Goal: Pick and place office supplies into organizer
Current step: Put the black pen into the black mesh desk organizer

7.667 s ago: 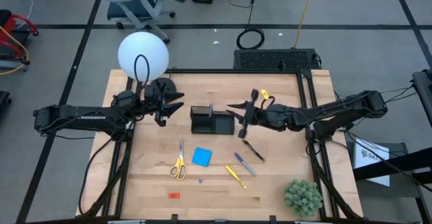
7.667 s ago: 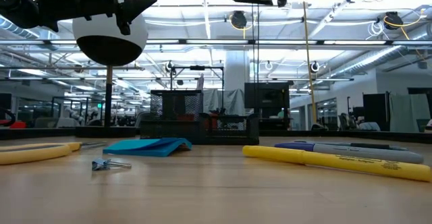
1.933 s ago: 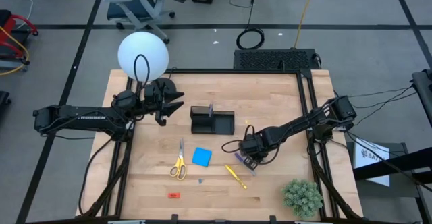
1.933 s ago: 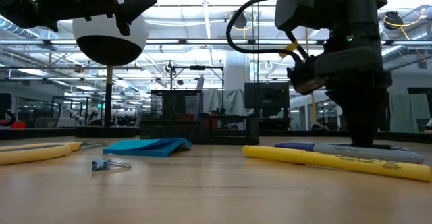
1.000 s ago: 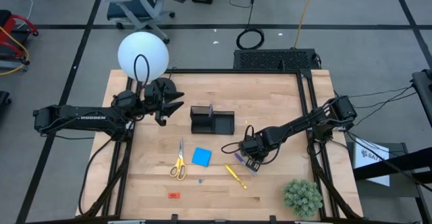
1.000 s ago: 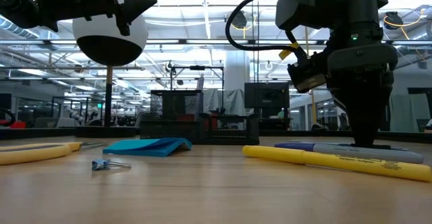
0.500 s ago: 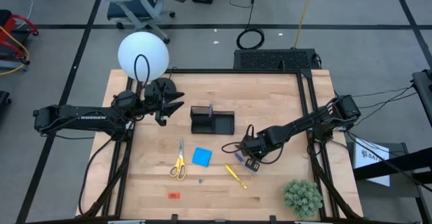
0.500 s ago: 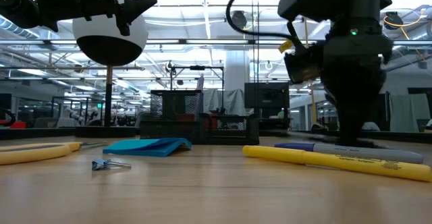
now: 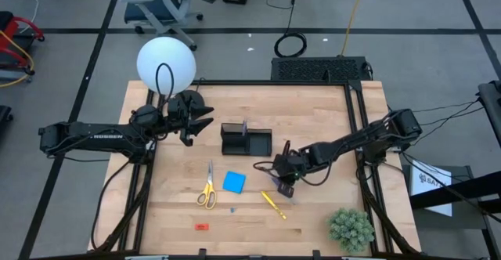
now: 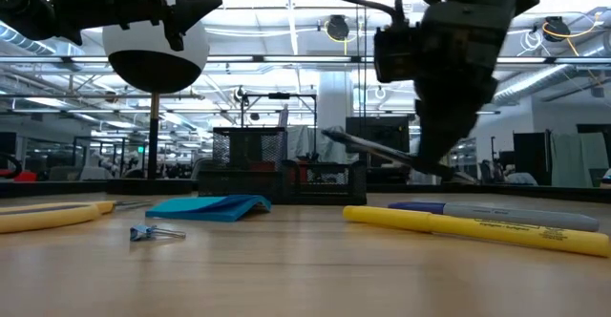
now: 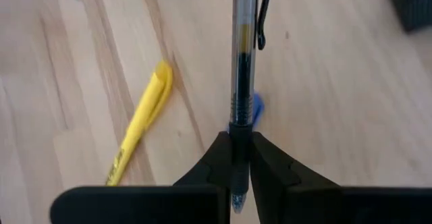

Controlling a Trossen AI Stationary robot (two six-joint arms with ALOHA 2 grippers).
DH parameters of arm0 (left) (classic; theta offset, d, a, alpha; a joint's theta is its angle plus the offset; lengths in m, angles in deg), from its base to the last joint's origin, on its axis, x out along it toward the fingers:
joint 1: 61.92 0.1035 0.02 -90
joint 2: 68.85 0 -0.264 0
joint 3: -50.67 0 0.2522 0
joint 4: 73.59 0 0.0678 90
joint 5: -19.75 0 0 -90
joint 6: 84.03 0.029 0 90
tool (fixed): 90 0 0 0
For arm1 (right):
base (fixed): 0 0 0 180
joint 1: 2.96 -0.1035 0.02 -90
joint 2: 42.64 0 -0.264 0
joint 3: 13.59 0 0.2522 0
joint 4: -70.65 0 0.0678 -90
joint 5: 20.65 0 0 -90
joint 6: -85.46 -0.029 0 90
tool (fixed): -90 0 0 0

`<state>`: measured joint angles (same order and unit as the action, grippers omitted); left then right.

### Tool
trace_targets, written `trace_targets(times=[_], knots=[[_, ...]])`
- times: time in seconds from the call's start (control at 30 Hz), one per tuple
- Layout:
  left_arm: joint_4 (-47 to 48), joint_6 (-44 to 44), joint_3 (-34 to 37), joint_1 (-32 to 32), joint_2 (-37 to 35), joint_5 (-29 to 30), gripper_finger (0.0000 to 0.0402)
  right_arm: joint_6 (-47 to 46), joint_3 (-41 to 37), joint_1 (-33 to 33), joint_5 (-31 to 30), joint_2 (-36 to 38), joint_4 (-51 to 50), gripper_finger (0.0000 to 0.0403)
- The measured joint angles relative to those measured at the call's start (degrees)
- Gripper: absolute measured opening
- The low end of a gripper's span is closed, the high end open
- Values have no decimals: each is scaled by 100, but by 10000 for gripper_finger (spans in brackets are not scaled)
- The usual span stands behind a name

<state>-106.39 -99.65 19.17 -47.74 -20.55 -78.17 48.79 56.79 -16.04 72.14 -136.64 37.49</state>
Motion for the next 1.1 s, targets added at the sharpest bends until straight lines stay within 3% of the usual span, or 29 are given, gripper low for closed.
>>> trace_targets(times=[0.67,1.1], knots=[[2,0,0,0,0,0,209,1627,11,853,0,11,2132,21],[1,-65,0,0,0,-2,209,2136,11,1048,-2,11,3081,21]])
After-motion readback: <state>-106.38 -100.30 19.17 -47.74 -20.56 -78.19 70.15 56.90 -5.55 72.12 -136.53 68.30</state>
